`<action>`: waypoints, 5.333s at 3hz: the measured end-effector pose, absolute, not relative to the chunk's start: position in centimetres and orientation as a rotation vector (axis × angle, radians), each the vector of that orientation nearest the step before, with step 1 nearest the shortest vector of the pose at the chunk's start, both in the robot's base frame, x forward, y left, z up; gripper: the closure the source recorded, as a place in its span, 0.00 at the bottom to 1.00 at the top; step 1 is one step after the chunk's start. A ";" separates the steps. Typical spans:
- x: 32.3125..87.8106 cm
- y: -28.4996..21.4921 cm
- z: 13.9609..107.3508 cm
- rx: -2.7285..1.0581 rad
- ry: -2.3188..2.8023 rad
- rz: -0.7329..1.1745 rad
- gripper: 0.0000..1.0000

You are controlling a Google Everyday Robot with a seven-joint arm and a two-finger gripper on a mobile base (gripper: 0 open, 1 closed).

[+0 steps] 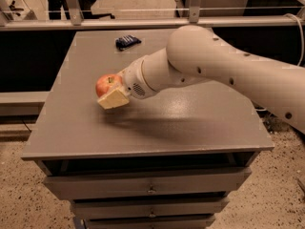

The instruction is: Move apple near rxbar chocolate

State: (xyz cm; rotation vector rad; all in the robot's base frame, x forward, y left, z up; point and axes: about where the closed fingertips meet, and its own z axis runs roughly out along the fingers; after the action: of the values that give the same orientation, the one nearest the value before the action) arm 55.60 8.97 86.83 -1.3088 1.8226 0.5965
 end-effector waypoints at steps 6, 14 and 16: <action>64.7 -24.1 90.7 -1.110 1.879 0.391 1.00; 66.8 -23.0 85.4 -1.094 1.889 0.365 0.53; 66.5 -23.4 84.5 -1.085 1.914 0.380 0.00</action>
Offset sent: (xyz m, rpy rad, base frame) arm 0.0577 -0.1518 0.0849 -0.0146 -0.1392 -0.1979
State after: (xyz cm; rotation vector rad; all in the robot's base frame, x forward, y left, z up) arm 66.54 -23.41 84.47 -1.0850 1.9142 0.3797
